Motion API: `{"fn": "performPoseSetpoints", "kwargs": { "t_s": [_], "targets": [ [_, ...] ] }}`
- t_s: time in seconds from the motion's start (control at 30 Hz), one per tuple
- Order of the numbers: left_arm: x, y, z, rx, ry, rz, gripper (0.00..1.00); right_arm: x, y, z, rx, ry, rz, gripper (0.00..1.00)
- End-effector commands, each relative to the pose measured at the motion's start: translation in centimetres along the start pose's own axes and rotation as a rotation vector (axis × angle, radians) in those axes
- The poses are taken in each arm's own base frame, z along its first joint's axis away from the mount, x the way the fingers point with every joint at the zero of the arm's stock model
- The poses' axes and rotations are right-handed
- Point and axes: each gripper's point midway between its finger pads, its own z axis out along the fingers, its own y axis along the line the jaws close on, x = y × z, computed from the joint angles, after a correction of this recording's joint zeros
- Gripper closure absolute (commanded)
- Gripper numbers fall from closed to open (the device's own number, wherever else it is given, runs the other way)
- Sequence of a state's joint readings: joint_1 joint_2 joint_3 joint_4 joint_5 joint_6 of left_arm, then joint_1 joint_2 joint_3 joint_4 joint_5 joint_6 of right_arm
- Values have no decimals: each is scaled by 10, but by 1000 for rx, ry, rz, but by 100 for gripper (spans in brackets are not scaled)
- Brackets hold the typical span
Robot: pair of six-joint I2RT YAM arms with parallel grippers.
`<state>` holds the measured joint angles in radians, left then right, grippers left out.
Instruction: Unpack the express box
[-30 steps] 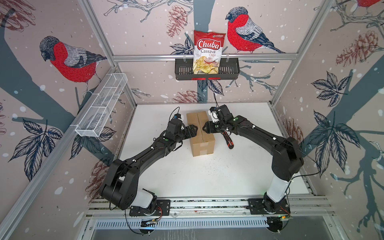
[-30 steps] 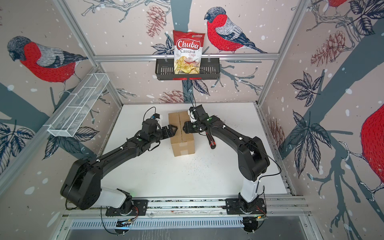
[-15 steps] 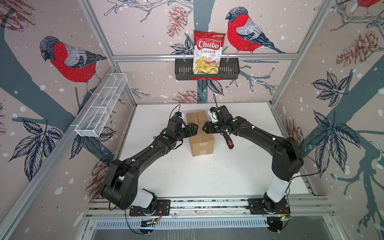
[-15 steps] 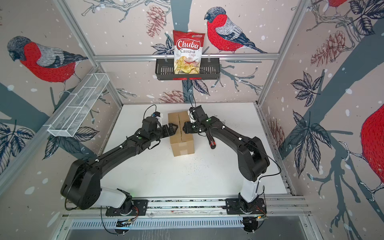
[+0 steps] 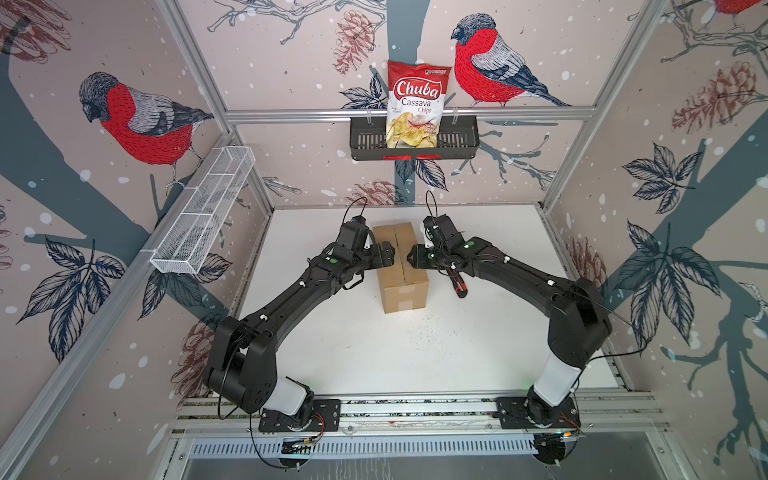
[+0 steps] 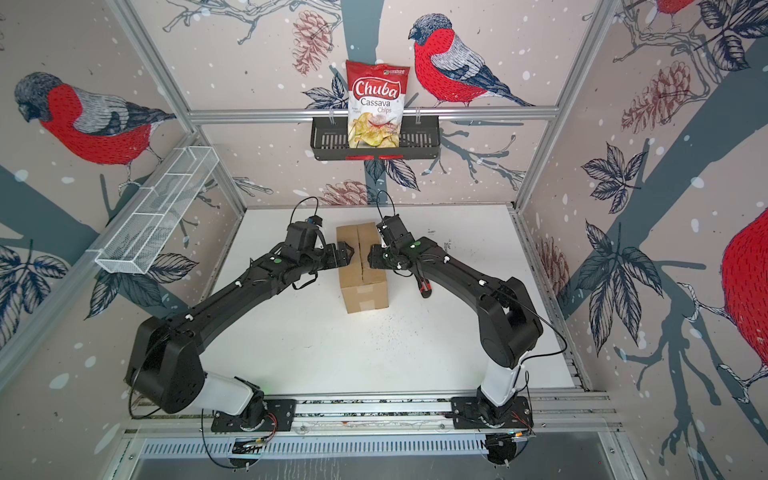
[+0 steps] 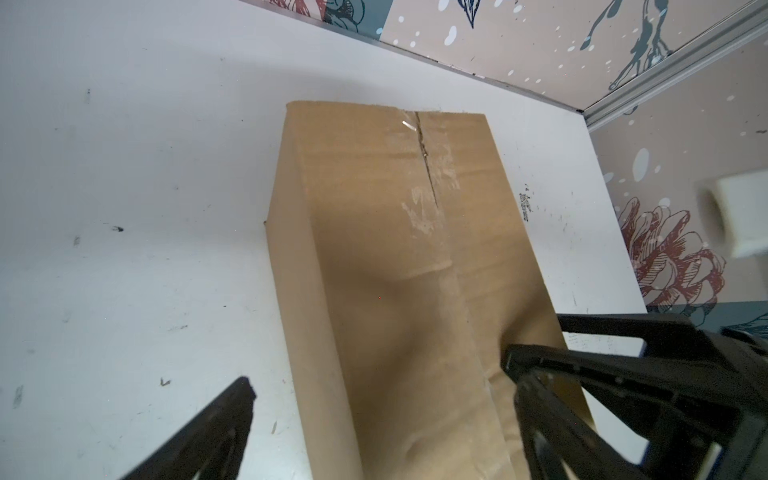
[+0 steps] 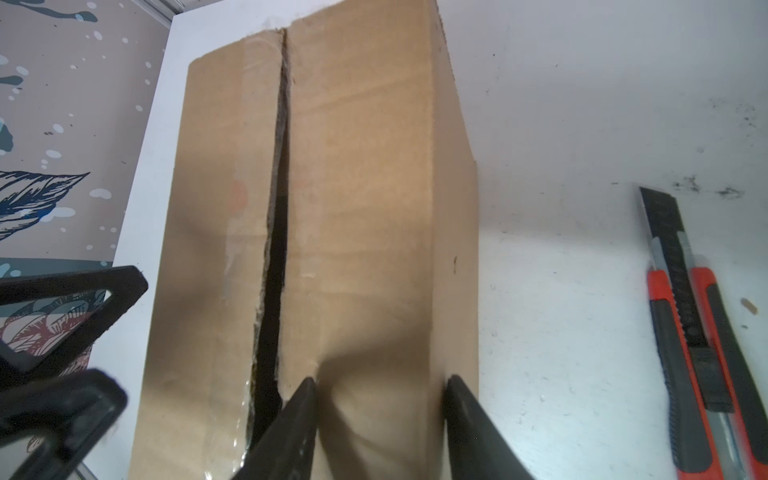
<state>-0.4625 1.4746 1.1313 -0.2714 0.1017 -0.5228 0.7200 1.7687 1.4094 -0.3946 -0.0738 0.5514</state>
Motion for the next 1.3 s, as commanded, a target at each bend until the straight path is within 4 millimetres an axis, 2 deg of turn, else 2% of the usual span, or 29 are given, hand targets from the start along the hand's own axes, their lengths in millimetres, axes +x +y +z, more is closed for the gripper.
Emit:
{"fn": "performPoseSetpoints", "kwargs": {
  "t_s": [0.0, 0.3, 0.57, 1.27],
  "targets": [
    [7, 3, -1, -34, 46, 31, 4, 24, -15, 3, 70, 70, 44, 58],
    [14, -16, 10, -80, 105, 90, 8, 33, -17, 9, 66, 69, 101, 59],
    [10, -11, 8, -218, 120, 131, 12, 34, -14, 7, 58, 53, 123, 59],
    [13, -26, 26, -421, 197, 245, 18, 38, -10, 9, 8, 33, 165, 60]
  ]
}}
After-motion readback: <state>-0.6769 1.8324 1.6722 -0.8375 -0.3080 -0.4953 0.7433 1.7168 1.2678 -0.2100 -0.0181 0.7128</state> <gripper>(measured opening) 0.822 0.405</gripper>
